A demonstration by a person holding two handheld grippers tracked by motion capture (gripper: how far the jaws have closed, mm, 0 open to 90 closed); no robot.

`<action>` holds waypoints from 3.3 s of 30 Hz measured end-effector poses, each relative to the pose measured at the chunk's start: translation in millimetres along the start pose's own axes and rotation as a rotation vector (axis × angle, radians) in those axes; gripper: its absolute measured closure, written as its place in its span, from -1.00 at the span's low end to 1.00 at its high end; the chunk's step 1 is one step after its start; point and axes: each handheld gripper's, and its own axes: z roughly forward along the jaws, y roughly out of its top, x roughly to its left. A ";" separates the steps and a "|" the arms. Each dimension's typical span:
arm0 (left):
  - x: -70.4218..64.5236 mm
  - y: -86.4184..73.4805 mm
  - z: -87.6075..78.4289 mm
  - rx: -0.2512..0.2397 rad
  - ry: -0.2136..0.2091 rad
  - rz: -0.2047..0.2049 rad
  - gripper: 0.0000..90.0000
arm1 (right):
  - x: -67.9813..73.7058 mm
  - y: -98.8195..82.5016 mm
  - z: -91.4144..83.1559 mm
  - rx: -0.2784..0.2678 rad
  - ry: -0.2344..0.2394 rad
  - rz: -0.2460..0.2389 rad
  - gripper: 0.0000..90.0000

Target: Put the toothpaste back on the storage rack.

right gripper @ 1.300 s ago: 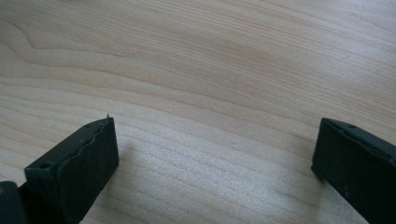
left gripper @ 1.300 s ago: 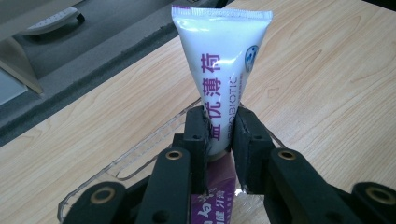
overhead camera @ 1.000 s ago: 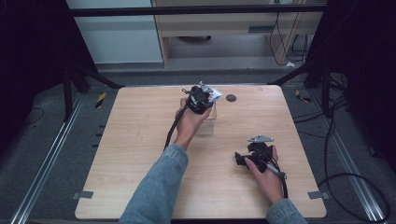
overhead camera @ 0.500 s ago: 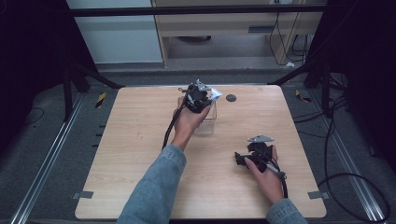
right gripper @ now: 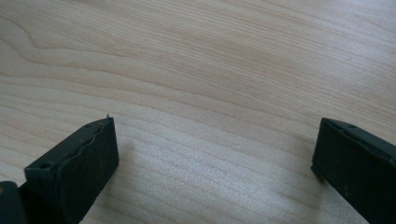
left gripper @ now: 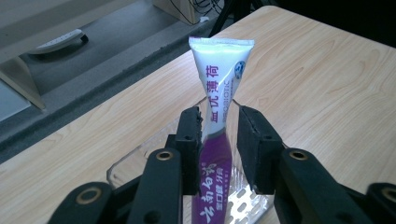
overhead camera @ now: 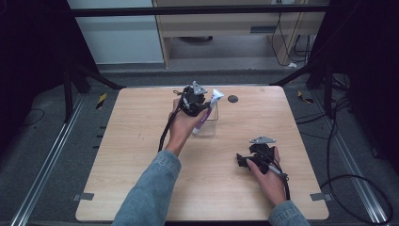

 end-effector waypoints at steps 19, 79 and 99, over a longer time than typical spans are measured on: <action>-3.4 -2.8 -33.4 -0.007 -0.066 0.024 0.05 | -0.3 0.2 0.3 -0.001 0.003 -0.005 -0.99; 30.3 -117.6 -79.3 0.055 -0.055 -0.076 -0.86 | 0.6 -0.1 0.0 -0.001 -0.002 0.001 -0.99; 64.5 -190.3 -89.5 0.213 0.073 -0.181 -0.85 | 0.9 -0.2 -0.2 0.000 -0.005 0.004 -0.99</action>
